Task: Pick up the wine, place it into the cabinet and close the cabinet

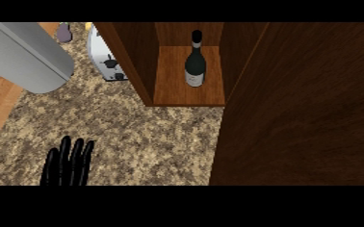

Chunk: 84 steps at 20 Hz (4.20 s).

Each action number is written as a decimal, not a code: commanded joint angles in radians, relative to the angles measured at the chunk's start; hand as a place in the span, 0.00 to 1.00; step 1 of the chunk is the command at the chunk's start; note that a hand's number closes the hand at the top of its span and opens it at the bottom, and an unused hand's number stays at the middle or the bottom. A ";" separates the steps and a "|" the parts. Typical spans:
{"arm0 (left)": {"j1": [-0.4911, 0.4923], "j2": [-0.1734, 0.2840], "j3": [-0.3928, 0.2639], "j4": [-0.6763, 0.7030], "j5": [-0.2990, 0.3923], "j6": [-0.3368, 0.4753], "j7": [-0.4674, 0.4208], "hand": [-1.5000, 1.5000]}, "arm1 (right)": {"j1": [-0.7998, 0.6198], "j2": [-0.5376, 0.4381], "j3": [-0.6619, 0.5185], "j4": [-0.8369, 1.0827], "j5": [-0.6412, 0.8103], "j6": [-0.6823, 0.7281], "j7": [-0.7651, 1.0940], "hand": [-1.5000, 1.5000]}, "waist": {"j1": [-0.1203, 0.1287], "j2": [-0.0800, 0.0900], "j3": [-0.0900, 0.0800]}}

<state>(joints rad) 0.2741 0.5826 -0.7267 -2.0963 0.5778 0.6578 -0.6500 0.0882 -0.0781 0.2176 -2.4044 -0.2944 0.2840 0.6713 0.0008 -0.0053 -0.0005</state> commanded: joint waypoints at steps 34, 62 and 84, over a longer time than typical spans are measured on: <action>0.177 0.230 0.583 -0.040 0.381 -0.428 0.105 0.00 | -0.433 0.073 0.788 0.071 0.445 -0.619 0.078 1.00 | 0.010 -0.002 -0.003; 0.115 0.117 0.593 0.004 0.316 -0.441 0.172 0.00 | -1.249 0.075 0.271 0.960 0.117 -0.650 -0.199 1.00 | 0.020 0.008 0.000; 0.019 0.030 0.555 0.024 0.229 -0.401 0.247 0.00 | -1.335 -0.025 0.080 1.442 0.115 -0.430 -0.493 1.00 | 0.019 0.019 -0.001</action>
<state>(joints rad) 0.3227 0.6355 -0.1395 -2.0725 0.8274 0.2286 -0.4147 -1.2109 -0.0209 0.3713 -1.1224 -0.2158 -0.1366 0.1918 0.0334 -0.0356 -0.0055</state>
